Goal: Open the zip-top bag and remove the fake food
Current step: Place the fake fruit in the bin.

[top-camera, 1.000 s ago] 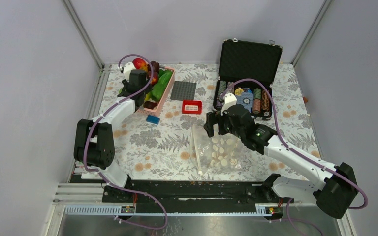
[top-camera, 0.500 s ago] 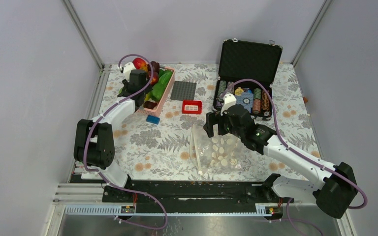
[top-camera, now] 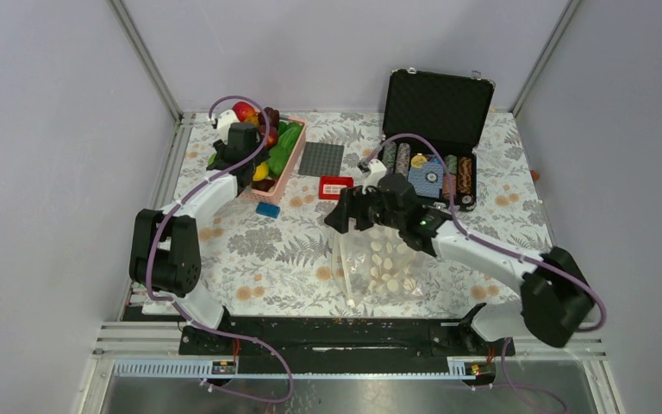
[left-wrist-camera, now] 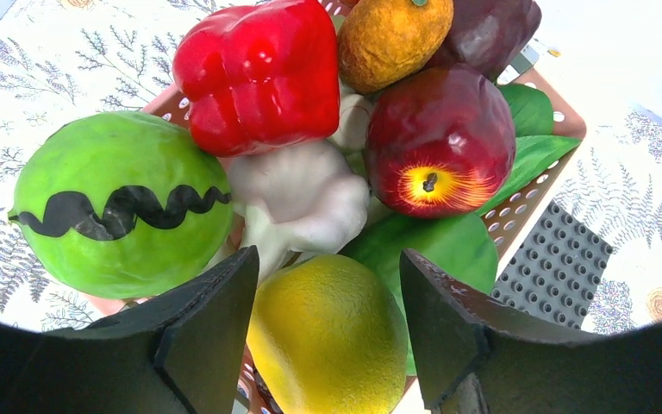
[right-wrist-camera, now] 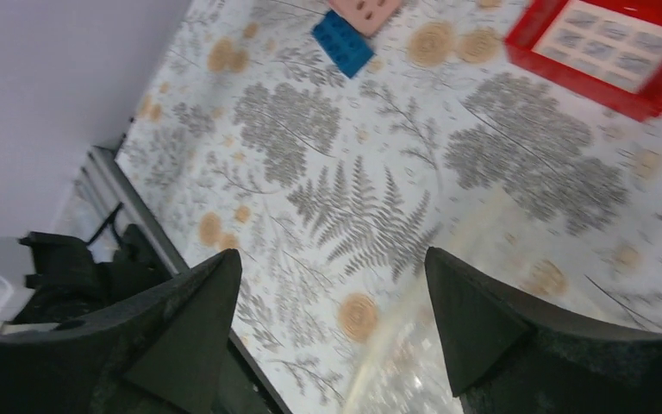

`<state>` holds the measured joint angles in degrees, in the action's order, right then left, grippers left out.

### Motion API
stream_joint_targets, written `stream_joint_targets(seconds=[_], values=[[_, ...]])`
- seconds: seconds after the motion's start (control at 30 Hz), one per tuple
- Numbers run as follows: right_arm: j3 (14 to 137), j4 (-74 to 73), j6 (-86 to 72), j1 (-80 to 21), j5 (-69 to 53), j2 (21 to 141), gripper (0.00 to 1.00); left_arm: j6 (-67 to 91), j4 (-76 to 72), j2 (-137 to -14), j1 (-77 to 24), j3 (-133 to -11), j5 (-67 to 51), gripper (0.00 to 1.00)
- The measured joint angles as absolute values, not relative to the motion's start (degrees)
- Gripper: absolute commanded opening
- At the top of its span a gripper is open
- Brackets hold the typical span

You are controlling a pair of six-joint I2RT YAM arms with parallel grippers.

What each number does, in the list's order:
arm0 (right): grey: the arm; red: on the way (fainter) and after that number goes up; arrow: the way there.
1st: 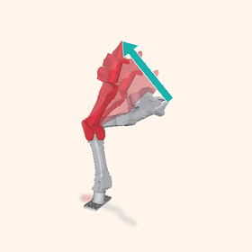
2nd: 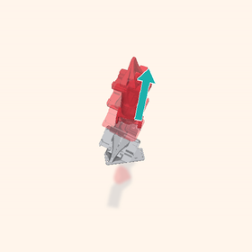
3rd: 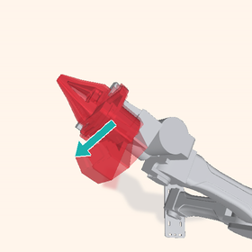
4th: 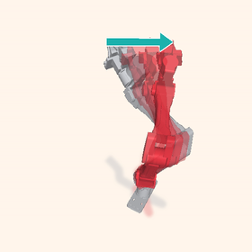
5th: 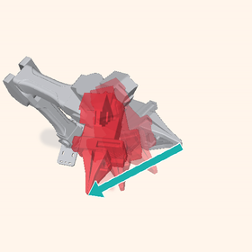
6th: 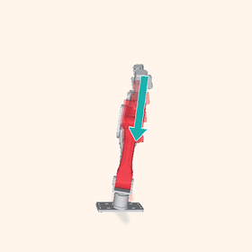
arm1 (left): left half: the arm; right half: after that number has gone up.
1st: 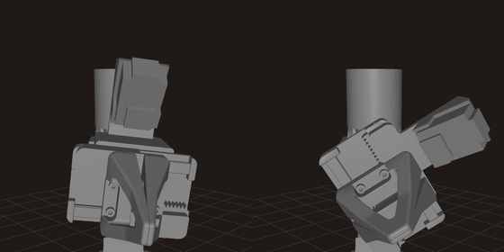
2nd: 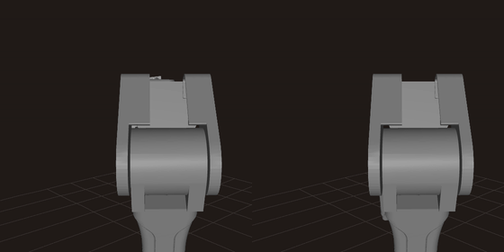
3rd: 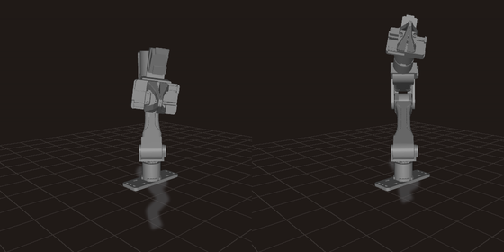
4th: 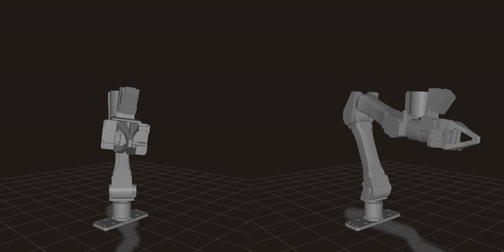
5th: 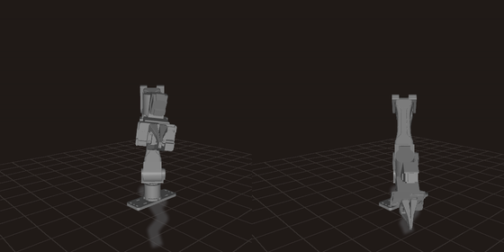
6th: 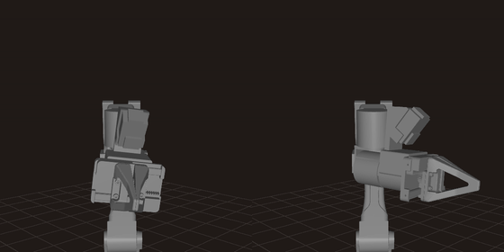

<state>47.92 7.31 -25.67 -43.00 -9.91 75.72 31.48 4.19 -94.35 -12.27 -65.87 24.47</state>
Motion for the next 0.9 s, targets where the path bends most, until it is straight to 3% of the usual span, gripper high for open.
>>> stream_joint_targets(seconds=[0.13,0.23,0.63,0.9], values=[[51.7,15.8,-31.7,-43.0,-16.8,85.6,0.7,31.5,4.2,-94.3,-12.3,-65.9,24.5,0.65],[54.3,20.7,-35.6,-43.0,-20.9,91.7,0.68,31.4,4.2,-94.3,-12.3,-65.9,24.5,0.75],[55.3,26.0,-40.1,-43.0,-24.7,94.7,0.73,31.4,5.1,-91.5,-12.3,-65.9,24.5,0.8],[53.7,22.6,-38.6,-42.8,-22.8,89.1,0.85,31.5,8.5,-87.1,-12.3,-66.2,24.3,0.8]])
